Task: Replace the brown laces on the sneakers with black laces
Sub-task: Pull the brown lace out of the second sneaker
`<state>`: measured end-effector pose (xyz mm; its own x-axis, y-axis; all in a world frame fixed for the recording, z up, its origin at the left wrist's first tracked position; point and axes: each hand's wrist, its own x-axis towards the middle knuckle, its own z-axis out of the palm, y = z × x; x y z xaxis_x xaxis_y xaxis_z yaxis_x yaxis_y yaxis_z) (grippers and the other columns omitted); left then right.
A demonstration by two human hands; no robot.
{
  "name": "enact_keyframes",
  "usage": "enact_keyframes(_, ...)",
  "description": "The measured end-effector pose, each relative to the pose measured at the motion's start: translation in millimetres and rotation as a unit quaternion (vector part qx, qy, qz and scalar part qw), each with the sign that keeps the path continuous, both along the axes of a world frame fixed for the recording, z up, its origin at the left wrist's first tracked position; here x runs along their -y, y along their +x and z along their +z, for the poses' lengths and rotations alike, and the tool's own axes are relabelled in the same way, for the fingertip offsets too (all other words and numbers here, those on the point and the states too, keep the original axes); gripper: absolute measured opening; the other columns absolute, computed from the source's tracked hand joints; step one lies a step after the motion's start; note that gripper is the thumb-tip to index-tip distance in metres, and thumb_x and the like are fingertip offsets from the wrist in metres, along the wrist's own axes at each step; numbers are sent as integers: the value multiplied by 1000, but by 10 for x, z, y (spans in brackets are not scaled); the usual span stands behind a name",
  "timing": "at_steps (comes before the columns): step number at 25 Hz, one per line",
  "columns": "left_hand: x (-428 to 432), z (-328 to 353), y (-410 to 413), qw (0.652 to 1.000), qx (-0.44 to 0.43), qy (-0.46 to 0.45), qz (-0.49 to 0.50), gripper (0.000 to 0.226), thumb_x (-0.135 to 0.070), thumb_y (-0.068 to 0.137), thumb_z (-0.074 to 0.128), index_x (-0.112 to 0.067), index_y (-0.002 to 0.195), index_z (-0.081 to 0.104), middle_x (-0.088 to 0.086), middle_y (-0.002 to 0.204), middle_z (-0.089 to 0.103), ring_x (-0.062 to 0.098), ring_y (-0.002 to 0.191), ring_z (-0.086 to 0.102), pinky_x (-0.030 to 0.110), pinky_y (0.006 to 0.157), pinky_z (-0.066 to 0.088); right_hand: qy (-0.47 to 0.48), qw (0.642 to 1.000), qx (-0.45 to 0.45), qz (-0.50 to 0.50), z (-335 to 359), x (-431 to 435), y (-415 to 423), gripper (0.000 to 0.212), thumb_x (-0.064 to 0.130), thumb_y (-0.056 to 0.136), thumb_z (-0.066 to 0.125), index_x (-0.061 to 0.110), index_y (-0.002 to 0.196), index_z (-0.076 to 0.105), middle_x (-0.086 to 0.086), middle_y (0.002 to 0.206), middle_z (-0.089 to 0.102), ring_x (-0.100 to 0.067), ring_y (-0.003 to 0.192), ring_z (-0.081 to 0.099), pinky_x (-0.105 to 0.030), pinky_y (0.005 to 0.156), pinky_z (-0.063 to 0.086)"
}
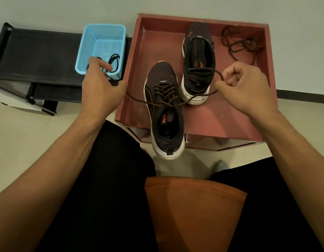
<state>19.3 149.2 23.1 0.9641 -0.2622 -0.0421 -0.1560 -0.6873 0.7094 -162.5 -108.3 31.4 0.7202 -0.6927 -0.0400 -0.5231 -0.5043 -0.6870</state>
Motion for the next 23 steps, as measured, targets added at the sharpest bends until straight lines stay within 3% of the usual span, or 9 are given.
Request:
enact_keyframes(2,1,8,-44,994,86,61,-25,49,-18,85,74,-21,128,52,5,129,51,9,102,49,42,83,56,-40,998,-33,-21,45,29,-41,26,34,86,75,22,106,62,11,84,59,-5,76,57,-23,71,47)
enact_keyframes(3,31,32,-90,987,126,84,-45,44,-20,87,74,-25,127,57,4,129,49,7,102,47,40,80,55,-61,997,-40,-19,53,34,-58,31,34,86,75,22,110,59,9,88,58,-9,82,57,-28,75,49)
enact_keyframes(4,65,22,-116,980,155,92,-83,34,-23,89,72,-29,122,63,1,123,51,6,98,49,40,77,55,-79,996,-39,-8,68,20,-69,33,34,86,75,21,110,57,8,90,58,-11,84,57,-31,77,50)
enact_keyframes(6,135,20,-189,962,146,64,-223,18,-32,92,70,-35,109,73,-9,104,57,6,85,58,42,76,58,-84,995,-7,47,97,-93,-60,24,32,86,73,21,102,59,10,80,58,-3,70,55,-25,68,48)
enact_keyframes(9,236,48,-359,918,104,72,-375,16,-43,91,73,-40,106,77,-13,92,61,7,83,63,41,70,58,-51,986,-7,160,71,-386,0,13,38,87,79,28,85,71,11,63,63,-2,56,59,-23,60,52)
enact_keyframes(11,275,48,-445,900,156,135,-383,20,-49,89,74,-42,108,76,-15,93,61,10,86,64,36,67,53,-45,978,-41,198,-58,-566,35,21,51,85,80,30,82,77,15,62,67,1,59,64,-18,64,55)
enact_keyframes(15,337,47,-500,900,217,158,-344,21,-53,87,75,-41,104,77,-17,94,61,12,86,65,35,66,53,-54,983,-42,170,-205,-659,126,30,59,83,78,29,84,82,14,67,73,0,63,69,-29,66,62)
enact_keyframes(19,367,-9,-449,919,155,119,-342,6,-45,88,75,-41,93,73,-18,83,61,6,79,61,32,65,52,24,990,-32,138,-202,-646,103,17,42,90,80,27,88,84,15,69,74,4,64,70,-17,65,59)
enact_keyframes(23,330,-61,-363,942,48,65,-326,6,-35,91,76,-35,89,70,-19,76,64,-2,66,57,25,65,44,80,990,-28,114,-221,-660,83,15,38,92,78,28,82,83,16,60,71,3,61,70,-26,69,61)
